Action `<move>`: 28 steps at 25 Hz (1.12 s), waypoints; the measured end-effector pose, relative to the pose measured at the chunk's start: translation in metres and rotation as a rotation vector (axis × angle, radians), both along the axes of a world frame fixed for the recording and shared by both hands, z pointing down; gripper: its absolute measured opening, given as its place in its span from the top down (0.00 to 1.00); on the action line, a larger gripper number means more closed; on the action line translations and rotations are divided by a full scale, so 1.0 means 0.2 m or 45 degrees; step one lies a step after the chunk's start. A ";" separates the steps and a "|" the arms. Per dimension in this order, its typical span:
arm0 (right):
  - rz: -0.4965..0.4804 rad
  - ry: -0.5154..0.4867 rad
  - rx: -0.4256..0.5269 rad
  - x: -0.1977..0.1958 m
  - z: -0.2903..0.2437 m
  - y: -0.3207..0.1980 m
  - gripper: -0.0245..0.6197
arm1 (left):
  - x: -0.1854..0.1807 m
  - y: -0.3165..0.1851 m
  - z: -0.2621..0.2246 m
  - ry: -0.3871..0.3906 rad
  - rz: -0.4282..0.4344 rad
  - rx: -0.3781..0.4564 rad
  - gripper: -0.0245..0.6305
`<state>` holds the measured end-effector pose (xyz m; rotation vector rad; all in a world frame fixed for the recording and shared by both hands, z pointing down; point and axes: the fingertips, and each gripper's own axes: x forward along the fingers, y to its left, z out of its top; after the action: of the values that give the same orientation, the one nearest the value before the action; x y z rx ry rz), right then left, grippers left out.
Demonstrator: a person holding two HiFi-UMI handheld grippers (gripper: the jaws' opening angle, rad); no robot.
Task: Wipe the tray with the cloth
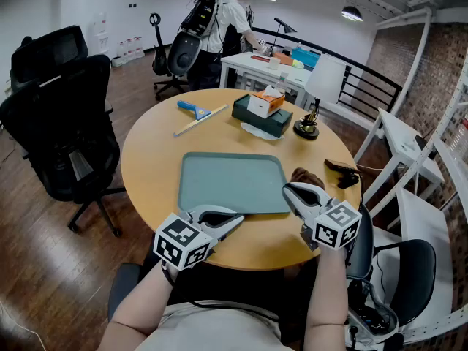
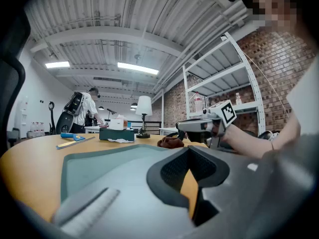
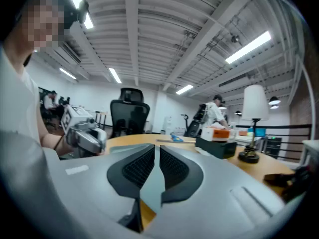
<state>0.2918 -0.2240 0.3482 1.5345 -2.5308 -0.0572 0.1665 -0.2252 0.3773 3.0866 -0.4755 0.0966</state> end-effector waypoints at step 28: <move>0.272 0.324 -0.841 0.81 0.59 -0.44 0.70 | 0.00 -0.05 -0.03 0.001 -0.002 0.017 0.96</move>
<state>0.4537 -0.3120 0.4668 1.3895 -1.8958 0.5214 0.1673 -0.2345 0.3723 3.0994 -0.4804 0.0928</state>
